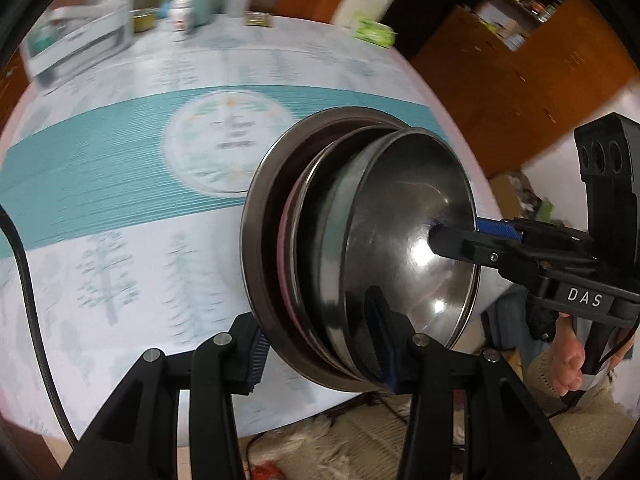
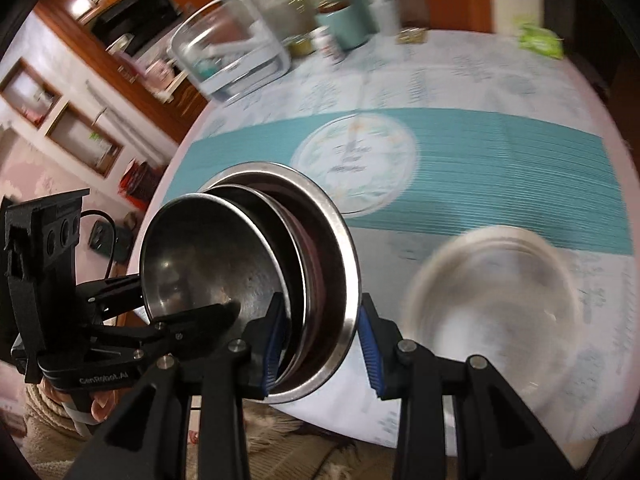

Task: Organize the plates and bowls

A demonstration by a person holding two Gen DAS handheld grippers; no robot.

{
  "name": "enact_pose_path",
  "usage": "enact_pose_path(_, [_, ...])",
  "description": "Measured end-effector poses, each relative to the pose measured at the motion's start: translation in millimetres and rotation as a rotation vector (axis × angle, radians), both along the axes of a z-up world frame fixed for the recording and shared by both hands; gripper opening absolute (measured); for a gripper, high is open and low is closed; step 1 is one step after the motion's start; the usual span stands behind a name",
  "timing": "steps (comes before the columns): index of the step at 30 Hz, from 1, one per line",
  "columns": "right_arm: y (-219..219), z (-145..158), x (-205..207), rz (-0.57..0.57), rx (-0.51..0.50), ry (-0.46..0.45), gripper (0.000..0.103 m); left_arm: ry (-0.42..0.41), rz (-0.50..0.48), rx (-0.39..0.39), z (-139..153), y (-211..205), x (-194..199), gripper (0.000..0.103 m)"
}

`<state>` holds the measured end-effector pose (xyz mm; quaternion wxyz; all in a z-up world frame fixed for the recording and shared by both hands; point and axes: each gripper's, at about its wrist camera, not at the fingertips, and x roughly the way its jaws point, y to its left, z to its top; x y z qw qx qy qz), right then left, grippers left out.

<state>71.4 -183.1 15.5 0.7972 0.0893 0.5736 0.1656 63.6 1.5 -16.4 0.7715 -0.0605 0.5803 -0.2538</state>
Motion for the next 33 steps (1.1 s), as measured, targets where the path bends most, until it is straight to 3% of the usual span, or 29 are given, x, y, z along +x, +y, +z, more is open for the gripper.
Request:
enact_pose_path(8, [-91,-3,-26,-0.169,-0.047,0.02,0.035,0.033,-0.167,-0.05,-15,-98,9,0.044])
enact_pose_path(16, [-152,-33,-35,-0.267,-0.033,0.088,0.035,0.099,-0.245,-0.025,-42,-163,16,0.044])
enact_pose_path(23, [-175,-67,-32,-0.297,-0.009,0.163,0.035,0.156,-0.268,0.027,-70,-189,25,0.044])
enact_pose_path(33, [-169,-96,-17,-0.266,-0.02,0.22,0.035,0.196,-0.237,0.067,-101,-190,35,0.044])
